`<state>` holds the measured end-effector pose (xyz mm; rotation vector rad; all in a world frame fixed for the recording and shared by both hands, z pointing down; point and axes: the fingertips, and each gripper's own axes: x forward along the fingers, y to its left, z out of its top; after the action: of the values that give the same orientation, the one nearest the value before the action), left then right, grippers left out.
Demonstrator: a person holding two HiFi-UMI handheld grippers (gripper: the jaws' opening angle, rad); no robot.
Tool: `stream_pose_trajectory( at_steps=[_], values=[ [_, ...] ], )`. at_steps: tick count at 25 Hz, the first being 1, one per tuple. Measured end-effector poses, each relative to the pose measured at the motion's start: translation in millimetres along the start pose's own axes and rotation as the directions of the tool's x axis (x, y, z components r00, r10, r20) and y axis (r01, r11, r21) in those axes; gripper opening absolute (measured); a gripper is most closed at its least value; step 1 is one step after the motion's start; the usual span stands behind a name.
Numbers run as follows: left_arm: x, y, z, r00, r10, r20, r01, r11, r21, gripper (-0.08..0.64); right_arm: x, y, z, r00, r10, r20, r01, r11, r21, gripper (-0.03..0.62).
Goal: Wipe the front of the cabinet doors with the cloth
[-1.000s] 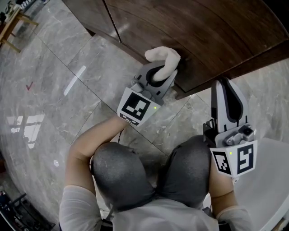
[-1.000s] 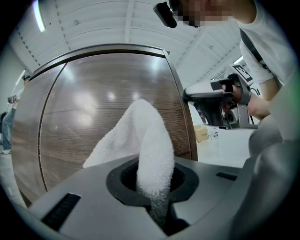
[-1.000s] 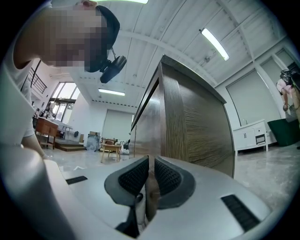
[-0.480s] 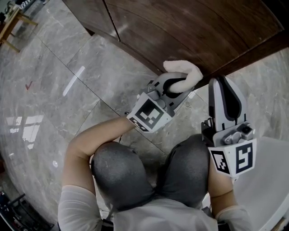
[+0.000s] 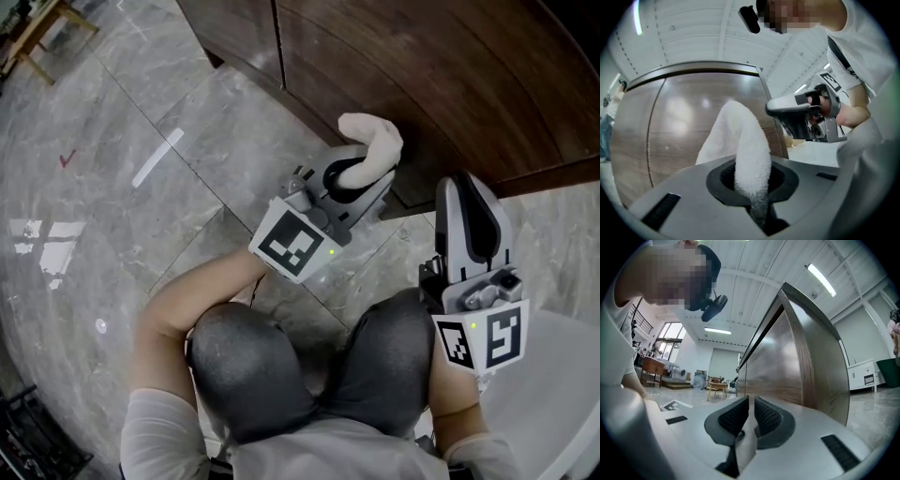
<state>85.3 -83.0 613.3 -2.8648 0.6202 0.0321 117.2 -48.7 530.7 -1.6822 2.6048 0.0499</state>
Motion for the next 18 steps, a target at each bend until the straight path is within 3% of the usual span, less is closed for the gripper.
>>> stream_pose_trajectory(
  at_steps=[3,6,15,18],
  values=[
    [-22,41,-1,0.993,0.114,0.025,-0.114,0.993,0.002,0.061,18,10,-5,1.000,0.010,-0.013,-0.010,1.000,-0.010,0.058],
    [-38,71,-3,0.984,0.174,0.029,-0.174,0.985,0.004,0.061,38,21,-10,1.000,0.015,-0.028,-0.015,1.000,-0.024,0.058],
    [-53,114,-4,0.975,0.217,0.042,-0.219,0.975,0.036,0.061,84,53,-16,0.993,0.075,-0.088,-0.086,0.989,-0.125,0.058],
    [-57,126,0,0.971,0.237,0.033,-0.238,0.970,0.036,0.061,94,54,-13,0.992,0.089,-0.090,-0.099,0.988,-0.120,0.058]
  ],
)
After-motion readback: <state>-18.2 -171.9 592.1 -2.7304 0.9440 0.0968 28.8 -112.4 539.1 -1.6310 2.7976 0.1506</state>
